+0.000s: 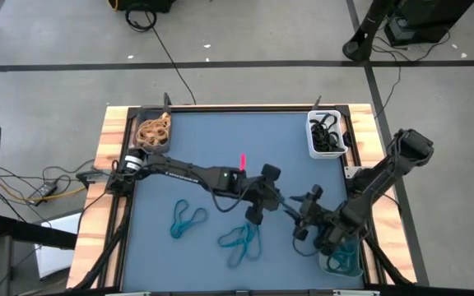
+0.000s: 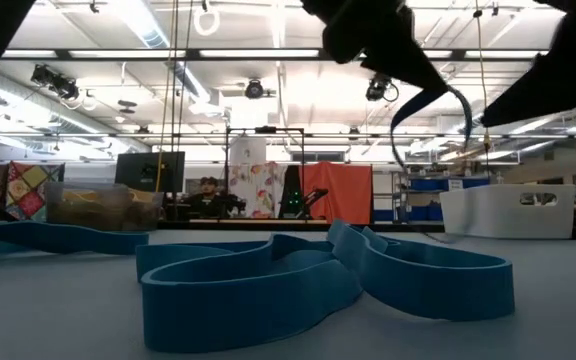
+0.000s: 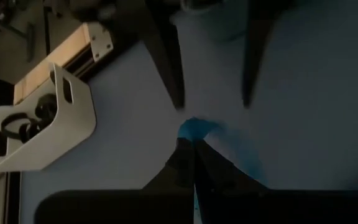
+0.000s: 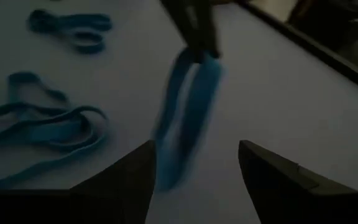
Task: Sort rubber bands into baskets
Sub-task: Put the blue rubber band into the blue bin
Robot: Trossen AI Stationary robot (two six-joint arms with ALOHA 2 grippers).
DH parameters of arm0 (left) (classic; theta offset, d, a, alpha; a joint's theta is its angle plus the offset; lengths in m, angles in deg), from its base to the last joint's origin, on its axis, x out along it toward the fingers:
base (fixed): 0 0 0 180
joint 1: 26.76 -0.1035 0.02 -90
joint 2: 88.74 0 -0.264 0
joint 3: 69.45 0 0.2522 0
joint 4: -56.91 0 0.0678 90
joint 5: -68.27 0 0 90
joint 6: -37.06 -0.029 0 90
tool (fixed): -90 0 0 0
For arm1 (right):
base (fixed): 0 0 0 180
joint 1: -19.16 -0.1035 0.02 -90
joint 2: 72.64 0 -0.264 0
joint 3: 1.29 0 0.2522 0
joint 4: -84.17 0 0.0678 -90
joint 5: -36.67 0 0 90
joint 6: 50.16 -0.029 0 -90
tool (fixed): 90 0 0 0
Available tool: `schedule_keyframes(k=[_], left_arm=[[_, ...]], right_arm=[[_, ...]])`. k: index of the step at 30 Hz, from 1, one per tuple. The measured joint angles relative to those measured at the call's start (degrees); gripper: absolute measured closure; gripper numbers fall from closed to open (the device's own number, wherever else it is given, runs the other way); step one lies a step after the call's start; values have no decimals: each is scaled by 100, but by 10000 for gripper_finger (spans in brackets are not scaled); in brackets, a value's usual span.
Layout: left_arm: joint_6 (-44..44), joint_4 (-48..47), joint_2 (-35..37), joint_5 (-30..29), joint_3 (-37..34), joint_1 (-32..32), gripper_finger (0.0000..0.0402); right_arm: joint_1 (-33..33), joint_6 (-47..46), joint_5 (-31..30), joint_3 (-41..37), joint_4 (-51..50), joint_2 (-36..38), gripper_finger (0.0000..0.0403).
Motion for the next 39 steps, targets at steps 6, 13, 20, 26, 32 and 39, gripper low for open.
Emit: schedule_keyframes(k=[6,13,20,26,32,39], left_arm=[[-4,118,0,1,0,41,401],[-2,12,2,17,0,125,401],[191,-353,2,-65,0,81,395],[416,-951,15,23,-1,26,384],[887,-1474,37,125,-2,29,381],[1542,-2203,82,437,-4,110,381]], right_arm=[[456,1455,239,-29,1191,0,174],[902,1489,585,-29,1309,2,231],[921,1466,1120,-29,1353,2,388],[728,1460,1422,-32,1188,228,396],[204,1254,1129,-29,778,896,398],[-592,682,1241,-27,-60,1842,399]])
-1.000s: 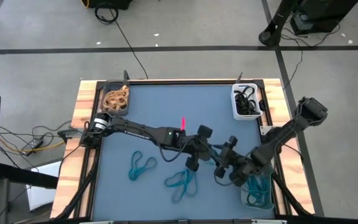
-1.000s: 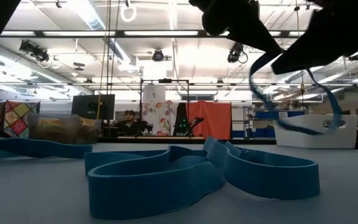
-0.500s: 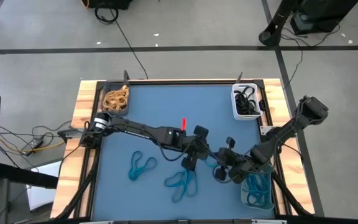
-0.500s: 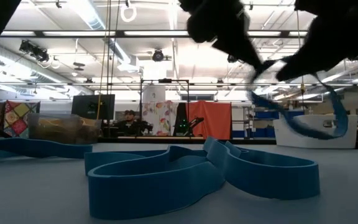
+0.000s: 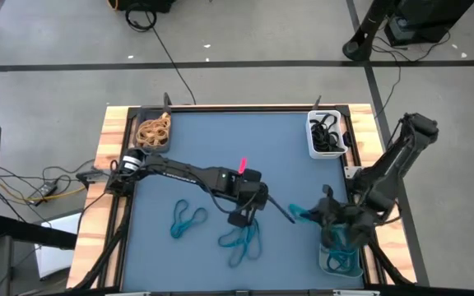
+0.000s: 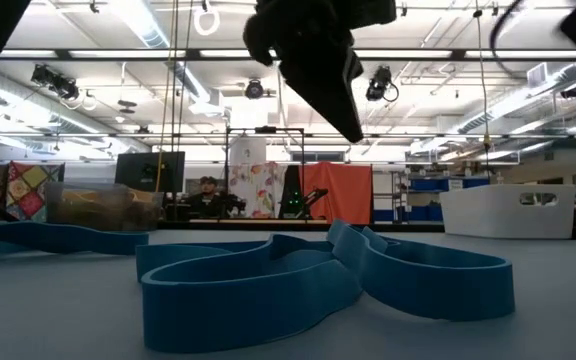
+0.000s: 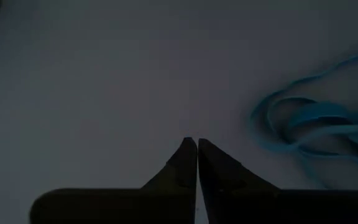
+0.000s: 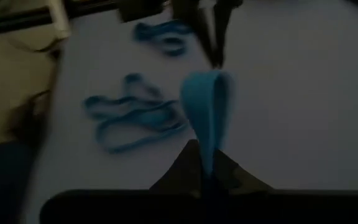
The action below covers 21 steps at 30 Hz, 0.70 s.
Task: Sort rubber bands into baskets
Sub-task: Put the blue rubber band into the blue bin
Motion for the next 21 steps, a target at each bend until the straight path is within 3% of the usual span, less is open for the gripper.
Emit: schedule_keyframes(k=[11,21], left_arm=[[1163,-774,273,-561,2,339,381],[2149,-1194,554,-1552,2,945,381]], right_arm=[[-1337,-783,959,0,-408,1074,398],[-2425,-1841,1316,0,-541,710,396]])
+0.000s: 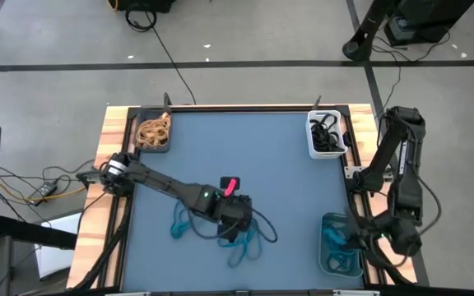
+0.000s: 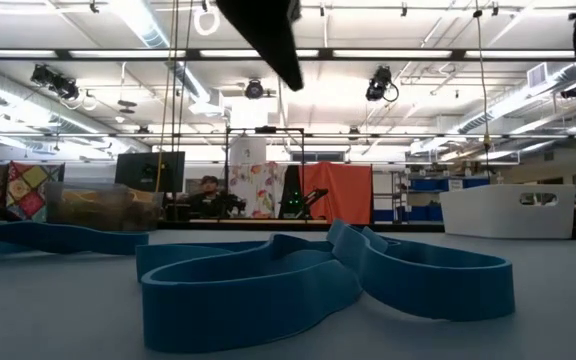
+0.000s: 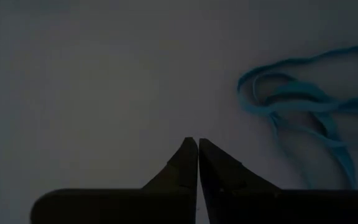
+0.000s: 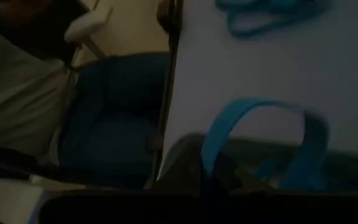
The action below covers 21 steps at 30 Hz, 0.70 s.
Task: Sort rubber bands into baskets
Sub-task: Put the blue rubber band into the blue bin
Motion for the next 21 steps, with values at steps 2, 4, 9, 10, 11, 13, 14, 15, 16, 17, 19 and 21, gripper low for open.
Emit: schedule_keyframes(k=[2,4,9,10,11,13,14,15,16,17,19,21], left_arm=[[390,-184,0,-202,0,132,381],[893,-397,0,-458,-2,261,381],[2088,-732,7,-586,-189,498,381],[2264,-716,7,-586,-222,546,381],[2415,-653,7,-581,-258,600,381],[2676,-637,7,-570,-337,690,381],[2802,-646,5,-558,-368,735,381],[2927,-636,2,-560,-394,766,381],[3069,-589,4,-566,-433,797,381],[3271,-575,4,-569,-482,835,381],[3731,-621,2,-565,-603,898,380],[4086,-630,0,-546,-722,939,379]], right_arm=[[-139,-312,6,0,11,-217,396],[-243,-614,15,0,29,-454,395],[-336,-1092,-38,0,217,-1032,394],[-330,-1200,-35,0,265,-1138,392],[-323,-1287,-24,0,294,-1244,390],[-315,-1508,65,2,350,-1454,383],[-317,-1619,177,2,365,-1553,377],[-317,-1708,297,2,363,-1652,371],[-317,-1759,419,2,363,-1748,362],[-317,-1785,516,2,362,-1831,353],[-302,-1800,582,9,276,-1920,331],[-242,-1837,574,11,16,-1933,304]])
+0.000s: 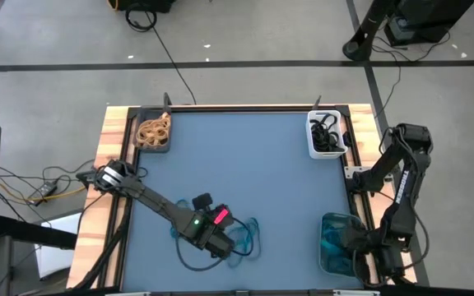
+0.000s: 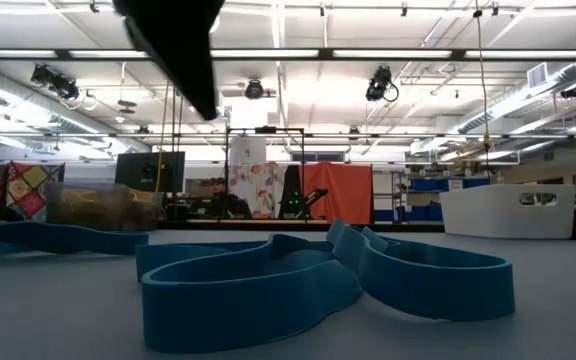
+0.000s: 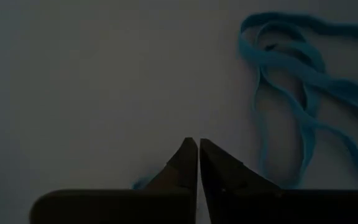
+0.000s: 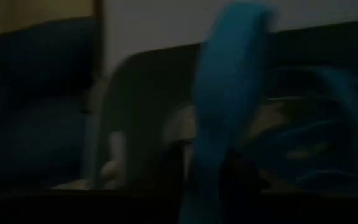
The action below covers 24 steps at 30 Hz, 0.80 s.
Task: Sort rubber bands into baskets
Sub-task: Put the blue rubber band into the blue bin
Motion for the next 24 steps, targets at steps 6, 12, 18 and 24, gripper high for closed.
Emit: schedule_keyframes(k=[6,12,18,24], left_arm=[[826,-776,-2,318,-216,-6,358],[1245,-1693,-2,586,-231,168,328],[1250,-1252,-2,531,-345,605,308],[1723,-1241,-2,558,-795,740,283]], right_arm=[[295,-838,128,-2,-1178,357,249],[263,-1082,-237,10,-1426,826,254],[42,-9,-1931,175,-826,872,265],[95,1691,-2767,175,588,723,265]])
